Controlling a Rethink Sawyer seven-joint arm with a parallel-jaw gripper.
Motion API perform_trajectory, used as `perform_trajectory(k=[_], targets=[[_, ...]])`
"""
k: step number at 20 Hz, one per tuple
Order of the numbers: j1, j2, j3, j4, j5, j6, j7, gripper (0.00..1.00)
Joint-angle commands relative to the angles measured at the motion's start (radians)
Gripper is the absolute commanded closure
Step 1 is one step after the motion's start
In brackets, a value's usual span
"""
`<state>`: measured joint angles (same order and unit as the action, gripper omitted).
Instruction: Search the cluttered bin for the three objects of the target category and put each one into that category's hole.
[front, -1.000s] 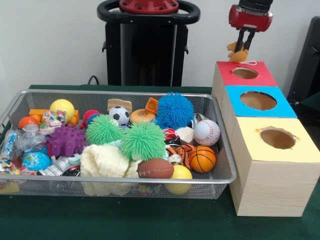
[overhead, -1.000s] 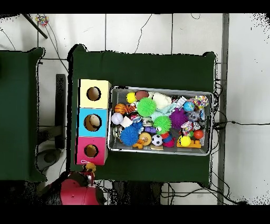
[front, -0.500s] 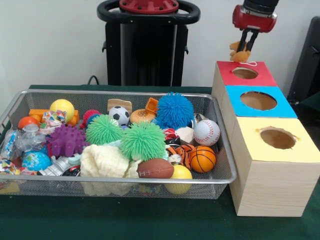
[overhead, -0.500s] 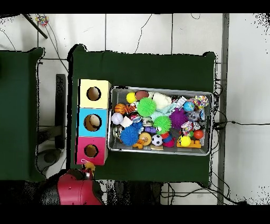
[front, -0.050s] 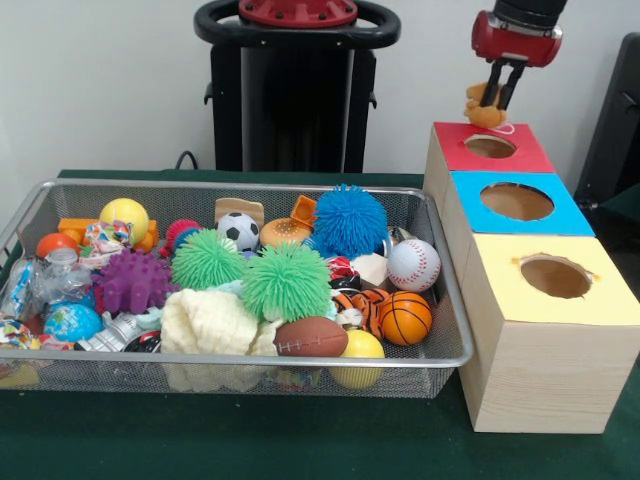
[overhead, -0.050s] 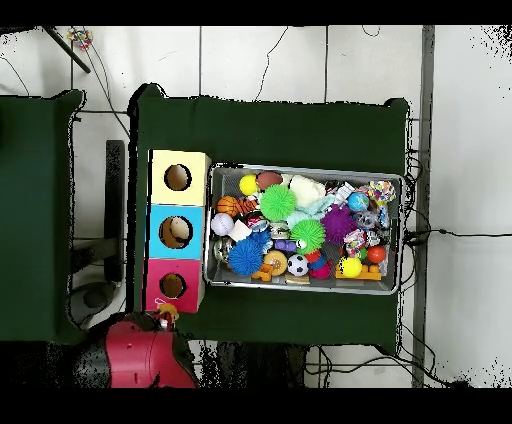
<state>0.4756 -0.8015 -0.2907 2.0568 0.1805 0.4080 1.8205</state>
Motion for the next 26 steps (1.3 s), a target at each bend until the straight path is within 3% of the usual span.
perform_trajectory(k=[1, 16, 18, 21, 26], targets=[[-0.051, 0.032, 0.031, -0.176, 0.057, -0.094, 0.218, 1.00], [0.002, 0.081, -0.034, -0.178, 0.058, -0.276, 0.250, 1.00], [0.025, 0.105, -0.072, -0.189, 0.056, -0.254, 0.240, 1.00], [0.075, 0.150, -0.159, -0.225, 0.048, -0.137, 0.228, 1.00], [0.092, 0.170, -0.196, -0.228, 0.035, -0.043, 0.212, 1.00]])
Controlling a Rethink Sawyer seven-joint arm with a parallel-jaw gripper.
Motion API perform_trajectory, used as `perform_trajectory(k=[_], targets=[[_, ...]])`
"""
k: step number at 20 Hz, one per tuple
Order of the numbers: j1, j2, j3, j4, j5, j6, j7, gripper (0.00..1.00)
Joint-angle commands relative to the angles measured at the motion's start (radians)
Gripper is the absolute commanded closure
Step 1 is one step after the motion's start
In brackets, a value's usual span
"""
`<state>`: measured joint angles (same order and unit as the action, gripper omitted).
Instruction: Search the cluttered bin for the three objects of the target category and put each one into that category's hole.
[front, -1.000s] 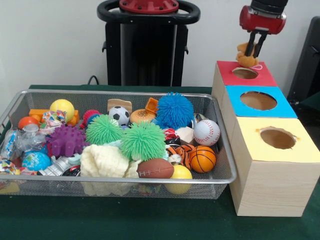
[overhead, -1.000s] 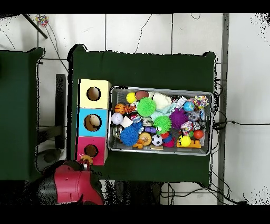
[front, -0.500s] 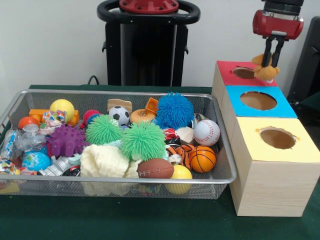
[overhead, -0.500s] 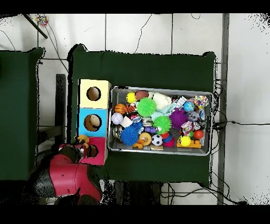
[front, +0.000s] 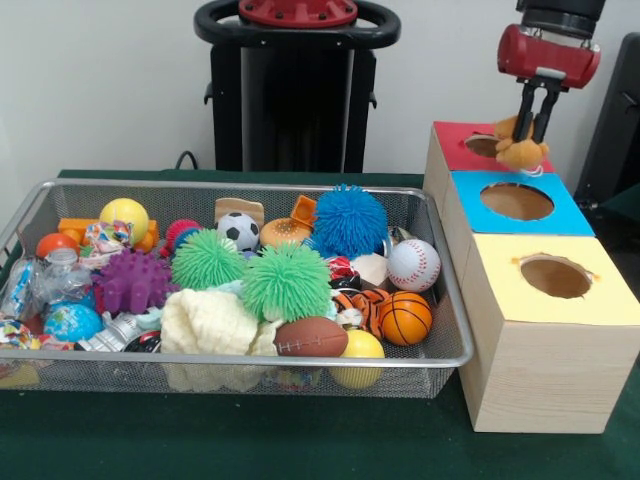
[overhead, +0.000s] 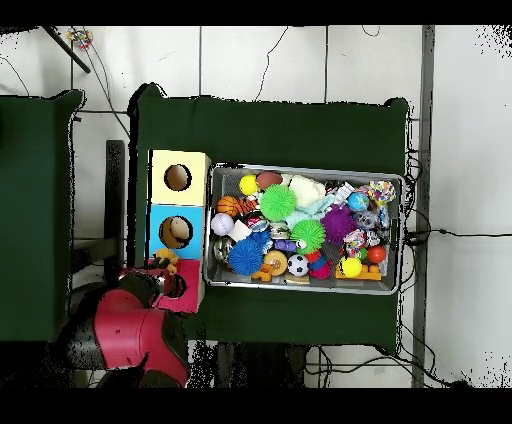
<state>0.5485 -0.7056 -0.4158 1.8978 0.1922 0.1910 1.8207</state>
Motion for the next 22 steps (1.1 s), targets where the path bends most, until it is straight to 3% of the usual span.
perform_trajectory(k=[1, 4, 11, 18, 22], targets=[[0.028, 0.079, -0.082, -0.072, 0.021, 0.196, 0.213, 1.00], [0.044, 0.089, -0.103, -0.080, 0.017, 0.270, 0.219, 1.00], [-0.017, 0.041, -0.003, -0.027, 0.025, 0.325, 0.181, 1.00], [-0.074, -0.014, 0.098, 0.053, 0.038, 0.337, 0.132, 1.00], [-0.106, -0.036, 0.161, 0.097, 0.045, 0.294, 0.123, 1.00]])
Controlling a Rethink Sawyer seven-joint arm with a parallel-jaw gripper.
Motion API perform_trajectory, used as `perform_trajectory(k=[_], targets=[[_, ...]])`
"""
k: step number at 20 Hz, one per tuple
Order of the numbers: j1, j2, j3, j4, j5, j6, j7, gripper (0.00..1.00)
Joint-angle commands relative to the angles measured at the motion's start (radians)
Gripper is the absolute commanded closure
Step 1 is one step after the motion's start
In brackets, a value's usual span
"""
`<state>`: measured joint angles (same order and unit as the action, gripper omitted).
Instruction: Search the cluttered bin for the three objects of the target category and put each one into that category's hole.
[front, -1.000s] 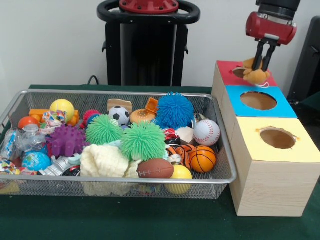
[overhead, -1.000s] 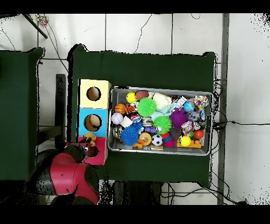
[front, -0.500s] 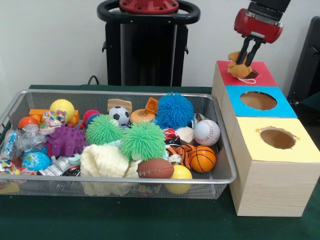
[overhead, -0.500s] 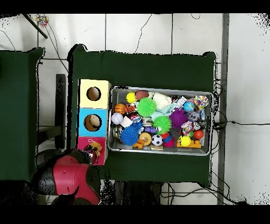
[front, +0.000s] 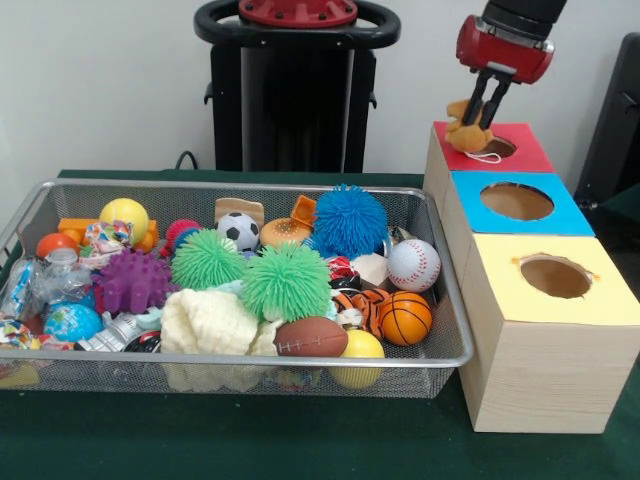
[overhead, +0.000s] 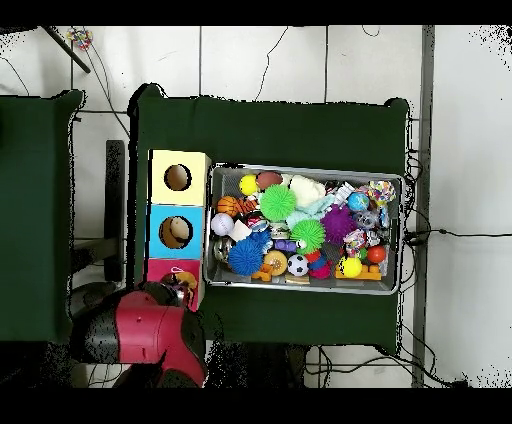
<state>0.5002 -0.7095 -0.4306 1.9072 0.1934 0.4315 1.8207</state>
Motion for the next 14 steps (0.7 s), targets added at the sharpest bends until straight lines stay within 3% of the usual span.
perform_trajectory(k=[1, 10, 14], targets=[[-0.067, -0.038, 0.193, 0.098, 0.045, 0.042, 0.121, 1.00], [-0.155, -0.097, 0.345, 0.203, 0.084, 0.017, 0.105, 1.00], [-0.144, -0.093, 0.337, 0.213, 0.068, 0.025, 0.138, 1.00]])
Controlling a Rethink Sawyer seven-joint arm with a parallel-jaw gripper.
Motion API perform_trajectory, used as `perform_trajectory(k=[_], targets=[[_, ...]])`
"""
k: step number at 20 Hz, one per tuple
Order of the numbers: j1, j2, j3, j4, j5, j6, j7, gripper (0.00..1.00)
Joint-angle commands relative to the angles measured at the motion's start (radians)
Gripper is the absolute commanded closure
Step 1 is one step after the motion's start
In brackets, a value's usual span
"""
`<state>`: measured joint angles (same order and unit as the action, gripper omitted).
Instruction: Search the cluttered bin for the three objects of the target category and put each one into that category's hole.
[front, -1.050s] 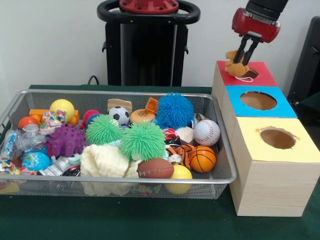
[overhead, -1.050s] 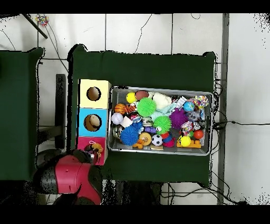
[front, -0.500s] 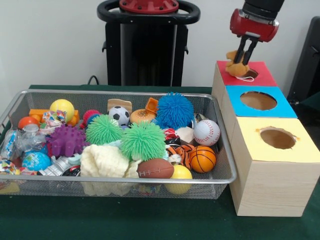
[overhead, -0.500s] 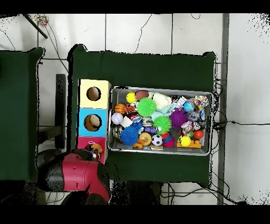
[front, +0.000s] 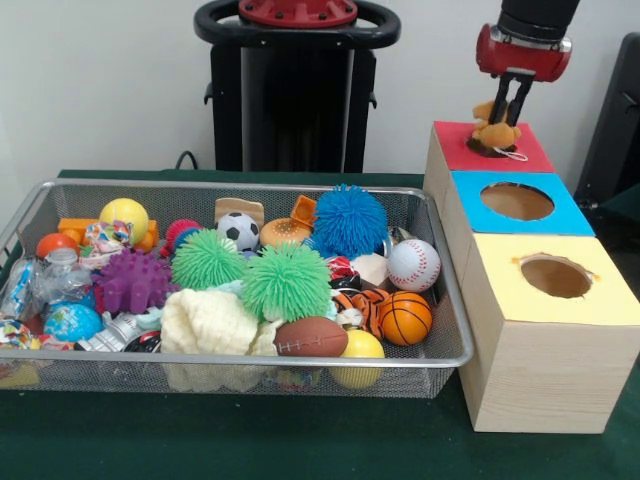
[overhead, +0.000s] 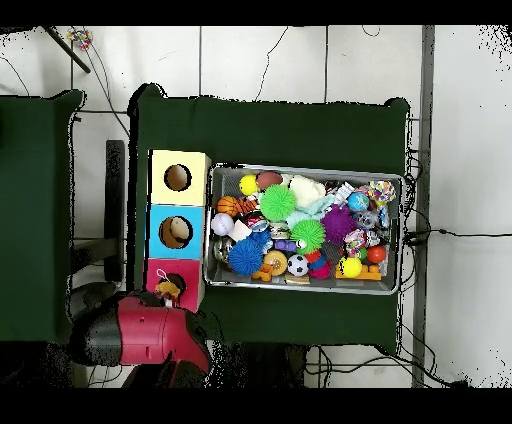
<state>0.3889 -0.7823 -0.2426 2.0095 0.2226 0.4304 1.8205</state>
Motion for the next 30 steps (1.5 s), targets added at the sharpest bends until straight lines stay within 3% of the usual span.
perform_trajectory(k=[1, 9, 16, 30], targets=[[-0.029, -0.018, 0.145, 0.112, 0.031, 0.019, 0.142, 1.00], [0.052, 0.027, 0.042, 0.072, -0.037, -0.065, 0.197, 1.00], [0.138, 0.079, -0.076, 0.025, -0.035, -0.121, 0.238, 1.00], [0.140, 0.113, -0.158, -0.055, -0.008, -0.108, 0.190, 1.00]])
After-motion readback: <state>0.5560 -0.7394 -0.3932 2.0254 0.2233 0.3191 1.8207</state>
